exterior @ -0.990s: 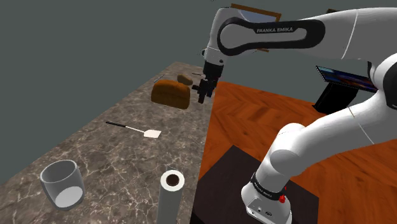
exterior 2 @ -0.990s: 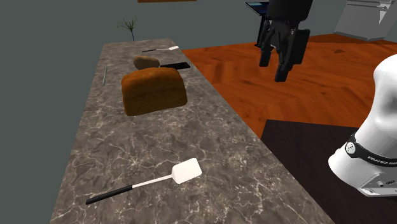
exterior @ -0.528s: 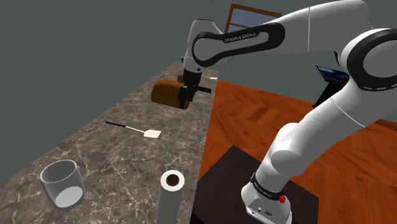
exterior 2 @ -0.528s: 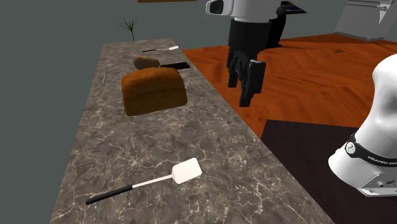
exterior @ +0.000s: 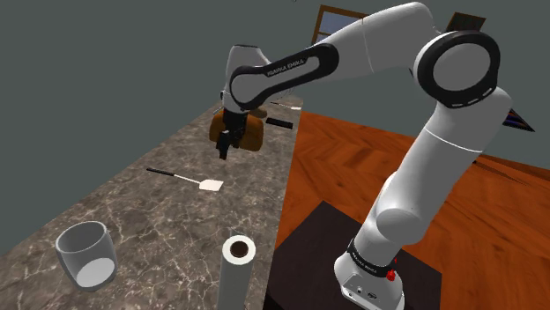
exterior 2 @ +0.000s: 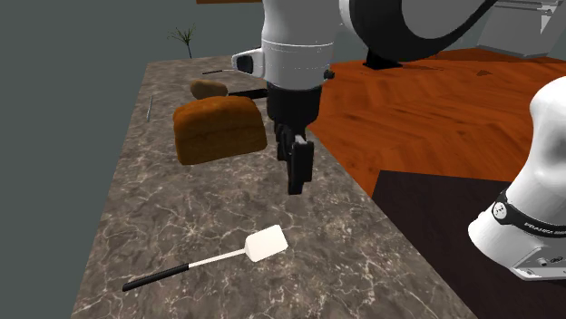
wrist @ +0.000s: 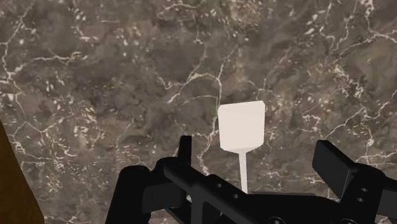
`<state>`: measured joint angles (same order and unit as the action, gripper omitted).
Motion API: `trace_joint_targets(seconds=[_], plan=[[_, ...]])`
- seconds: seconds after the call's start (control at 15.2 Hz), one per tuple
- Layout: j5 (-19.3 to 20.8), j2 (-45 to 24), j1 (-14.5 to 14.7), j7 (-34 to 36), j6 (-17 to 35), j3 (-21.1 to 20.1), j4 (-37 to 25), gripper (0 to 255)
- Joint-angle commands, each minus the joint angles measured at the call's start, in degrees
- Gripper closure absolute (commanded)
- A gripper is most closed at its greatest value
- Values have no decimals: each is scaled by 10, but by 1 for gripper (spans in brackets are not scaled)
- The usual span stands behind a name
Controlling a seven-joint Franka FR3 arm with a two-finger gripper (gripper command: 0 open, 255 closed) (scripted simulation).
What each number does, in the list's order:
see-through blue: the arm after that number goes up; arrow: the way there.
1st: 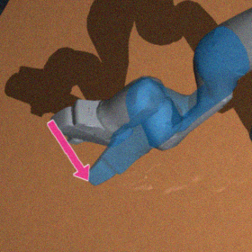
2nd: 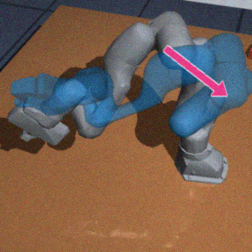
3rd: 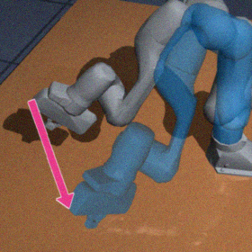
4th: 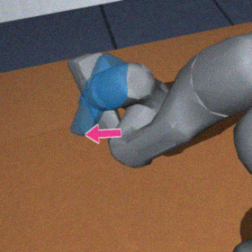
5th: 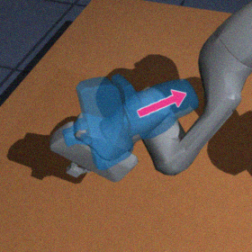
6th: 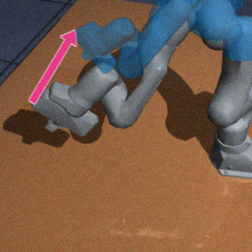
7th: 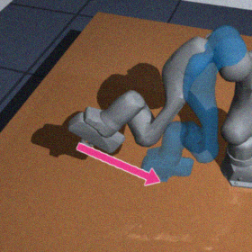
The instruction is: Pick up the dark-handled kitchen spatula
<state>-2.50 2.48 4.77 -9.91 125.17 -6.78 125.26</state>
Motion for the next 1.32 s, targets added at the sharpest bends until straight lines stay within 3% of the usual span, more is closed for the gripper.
trace_joint_targets(seconds=[0.0,0.86,1.25], plan=[[7,-40,5,2,13,-5,-29,0],[69,-317,52,20,41,-17,-286,0],[73,-342,54,22,75,-14,-276,0]])
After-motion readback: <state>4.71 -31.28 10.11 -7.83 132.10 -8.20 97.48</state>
